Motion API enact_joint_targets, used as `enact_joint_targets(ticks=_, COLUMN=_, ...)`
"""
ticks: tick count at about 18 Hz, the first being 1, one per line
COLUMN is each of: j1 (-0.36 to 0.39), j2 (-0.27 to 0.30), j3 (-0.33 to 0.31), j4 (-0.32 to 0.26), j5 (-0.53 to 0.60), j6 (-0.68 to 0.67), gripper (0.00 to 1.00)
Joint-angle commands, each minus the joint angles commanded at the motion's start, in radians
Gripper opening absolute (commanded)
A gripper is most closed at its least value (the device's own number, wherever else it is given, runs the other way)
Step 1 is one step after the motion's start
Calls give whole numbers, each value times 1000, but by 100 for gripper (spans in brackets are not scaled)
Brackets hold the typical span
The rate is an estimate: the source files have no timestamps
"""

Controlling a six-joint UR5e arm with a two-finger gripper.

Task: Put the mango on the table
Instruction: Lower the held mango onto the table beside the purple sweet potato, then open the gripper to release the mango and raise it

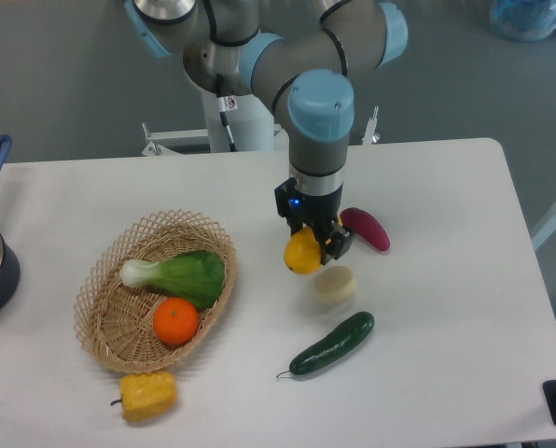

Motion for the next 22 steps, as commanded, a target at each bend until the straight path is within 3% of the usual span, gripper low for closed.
enact_joint_targets(ticks=7, j1=-6, j2=-9, j3=-91, j4=5, j5=6, j6=46, gripper=26)
enact_joint_targets(ticks=11, j1=-20, j2=-11, j3=-98, j4=5, j5=-4, j6=45, gripper=26)
enact_joint_targets(ticks=12, j1=-21, j2=-11, j3=-98, j4=6, j5=-4, j6=43, gripper=28)
enact_joint_targets(ticks=14, j1=-23, j2=-12, j3=-100, j4=6, j5=-4, j6=37, gripper=42)
enact_joint_targets(ticks=16, j1=-23, j2=-14, j3=-100, j4=6, j5=-4, j6=36, gripper=49)
enact_joint_targets(ticks=22, j1=-23, j2=-14, j3=-98, j4=8, j5=-4, j6=34, gripper=49)
